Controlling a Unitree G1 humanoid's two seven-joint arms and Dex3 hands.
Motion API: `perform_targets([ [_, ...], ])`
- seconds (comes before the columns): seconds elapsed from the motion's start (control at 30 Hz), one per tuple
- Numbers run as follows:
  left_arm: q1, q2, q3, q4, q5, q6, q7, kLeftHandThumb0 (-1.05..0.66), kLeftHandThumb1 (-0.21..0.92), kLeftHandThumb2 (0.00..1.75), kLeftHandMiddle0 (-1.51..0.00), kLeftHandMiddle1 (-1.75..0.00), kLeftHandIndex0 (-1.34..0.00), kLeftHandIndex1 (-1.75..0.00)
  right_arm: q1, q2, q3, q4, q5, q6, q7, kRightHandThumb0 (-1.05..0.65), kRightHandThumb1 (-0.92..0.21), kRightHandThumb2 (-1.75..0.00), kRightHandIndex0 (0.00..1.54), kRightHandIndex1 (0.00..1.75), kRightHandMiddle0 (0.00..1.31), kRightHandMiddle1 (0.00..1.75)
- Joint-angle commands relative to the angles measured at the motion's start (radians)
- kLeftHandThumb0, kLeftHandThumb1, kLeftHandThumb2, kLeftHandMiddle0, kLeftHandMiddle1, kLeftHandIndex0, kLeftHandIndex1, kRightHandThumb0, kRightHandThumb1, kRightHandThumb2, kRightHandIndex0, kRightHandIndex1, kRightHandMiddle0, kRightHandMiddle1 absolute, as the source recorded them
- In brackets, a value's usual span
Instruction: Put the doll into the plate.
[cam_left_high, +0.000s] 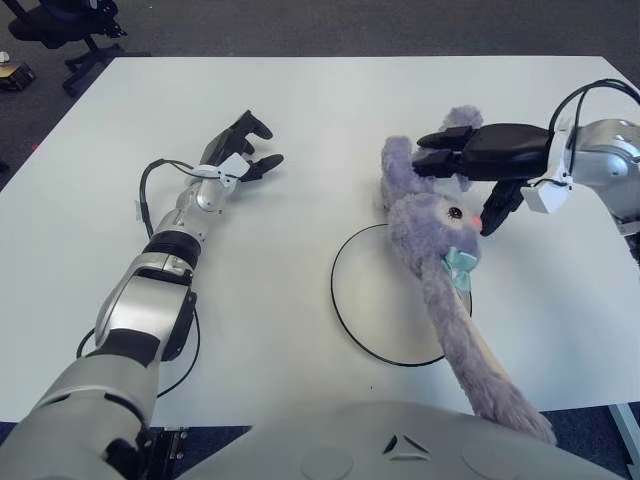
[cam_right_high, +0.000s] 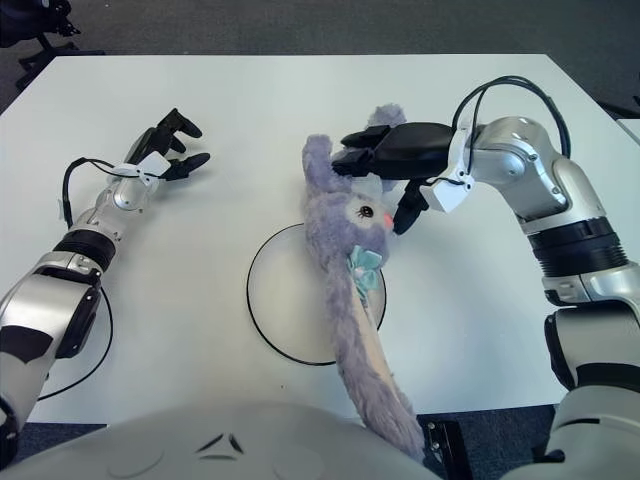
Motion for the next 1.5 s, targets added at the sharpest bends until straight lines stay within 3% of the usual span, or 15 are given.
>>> perform_targets([
  [0.0,0.020,-0.001,-0.004,-0.013,0.005,0.010,-0.010,-0.01,0.92,0.39,-0.36,-1.62,-0.26,-1.44,-0.006,0.024,0.020,0.056,-0.024,-0.037,-0.029,-0.22,-0.88,-0.01,0.04,0.01,0.12,0.00],
  [0.27,0.024,-0.004,-0.003,-0.024,0.004,0.016,-0.012,-0.01,0.92,0.39,-0.36,-1.62,-0.26,-1.44,-0.019,0.044,0.027,0.125,-0.028,-0.078,-0.062,-0.26,-0.89,-0.01,0.04,0.00,0.11,0.00],
  [1.33,0.036,-0.009,-0.001,-0.053,0.002,0.033,-0.019,-0.01,0.92,0.38,-0.37,-1.61,-0.26,-1.45,-0.036,0.088,0.057,0.210,-0.079,-0.100,-0.154,-0.40,-0.91,-0.01,0.06,0.00,0.09,0.00],
  [1.47,0.038,-0.009,-0.001,-0.059,0.003,0.037,-0.020,-0.01,0.92,0.39,-0.36,-1.61,-0.26,-1.45,-0.038,0.088,0.055,0.206,-0.108,-0.101,-0.180,-0.42,-0.92,-0.02,0.09,0.01,0.14,0.03],
])
